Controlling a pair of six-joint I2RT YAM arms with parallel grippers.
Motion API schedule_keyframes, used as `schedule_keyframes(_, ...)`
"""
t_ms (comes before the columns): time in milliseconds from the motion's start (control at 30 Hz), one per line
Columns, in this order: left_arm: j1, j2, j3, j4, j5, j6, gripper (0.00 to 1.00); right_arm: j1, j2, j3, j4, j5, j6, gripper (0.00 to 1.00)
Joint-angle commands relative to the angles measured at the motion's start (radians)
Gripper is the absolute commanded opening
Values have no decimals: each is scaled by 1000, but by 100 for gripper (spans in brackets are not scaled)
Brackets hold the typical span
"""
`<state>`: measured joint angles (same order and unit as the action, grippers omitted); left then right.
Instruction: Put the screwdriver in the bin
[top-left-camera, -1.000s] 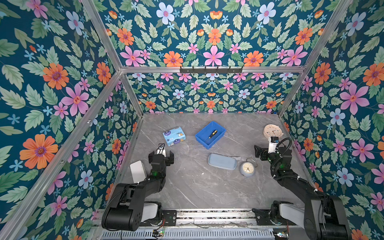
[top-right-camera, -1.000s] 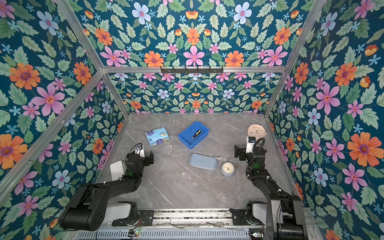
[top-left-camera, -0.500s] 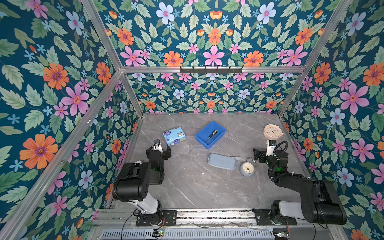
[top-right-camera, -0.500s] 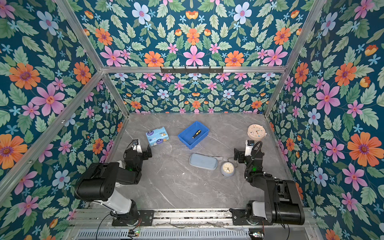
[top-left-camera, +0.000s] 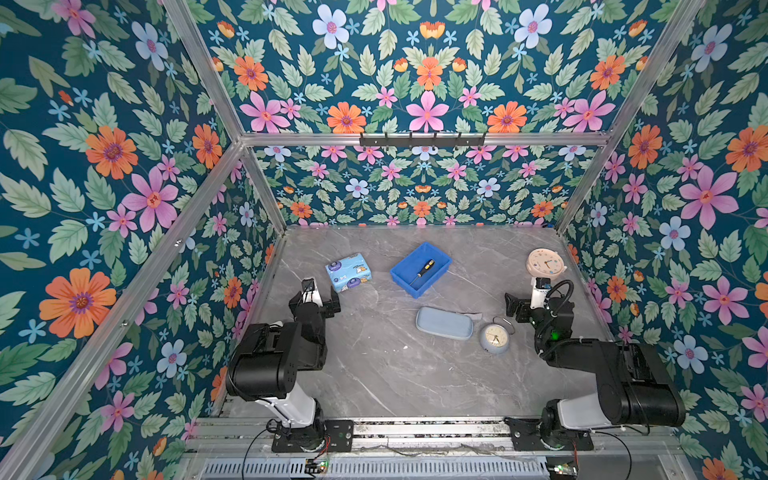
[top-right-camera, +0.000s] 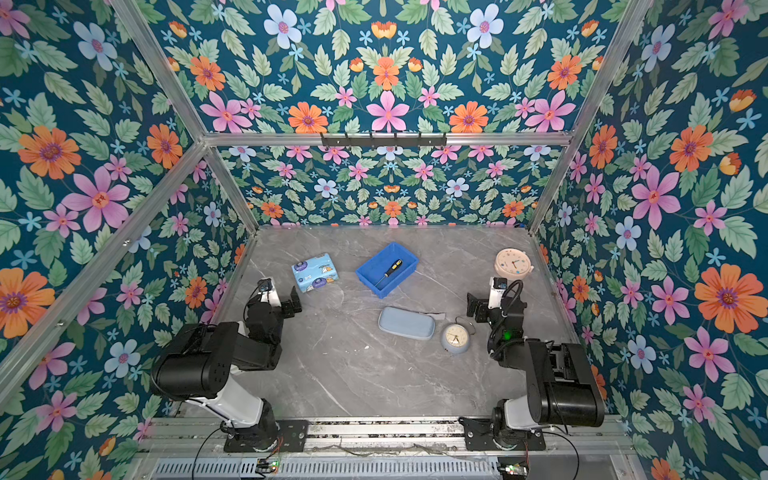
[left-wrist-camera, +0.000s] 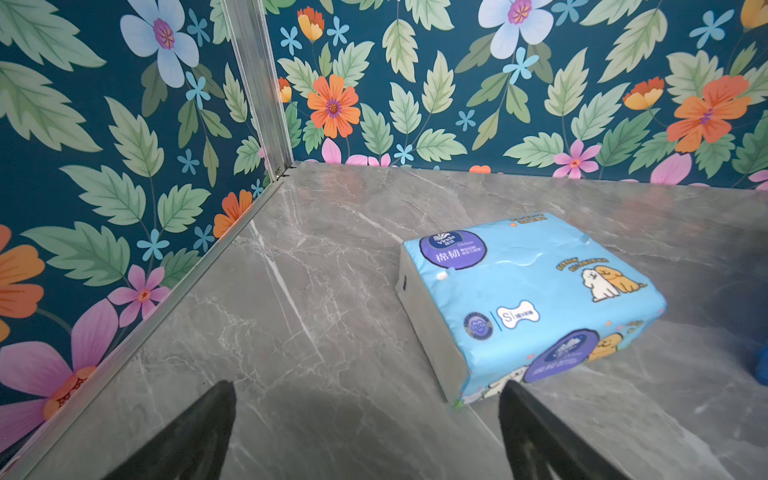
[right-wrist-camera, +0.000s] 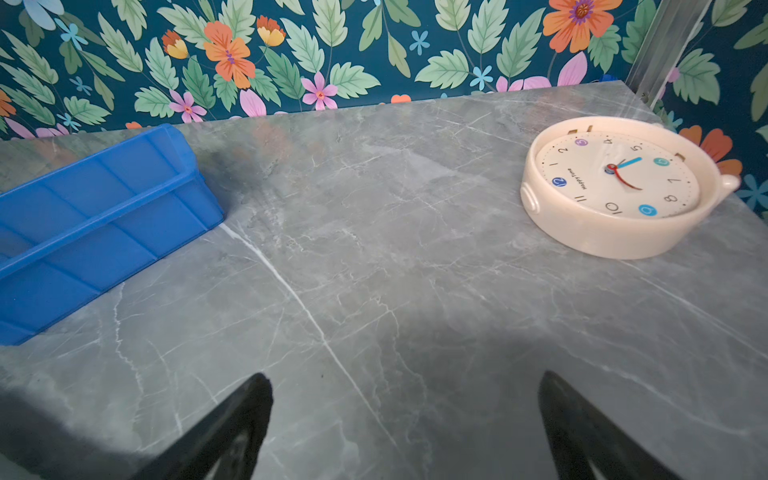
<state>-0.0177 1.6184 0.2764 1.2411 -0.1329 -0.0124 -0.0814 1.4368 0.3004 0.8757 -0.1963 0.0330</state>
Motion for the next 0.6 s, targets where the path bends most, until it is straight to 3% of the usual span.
schedule_keyframes(0,1,1,3,31,-5,-3,100,2,-1,6,5,-3,3,99)
schedule_keyframes(567,-8,3,10,17,1,12,100,0,-1,5,8,0,2,99)
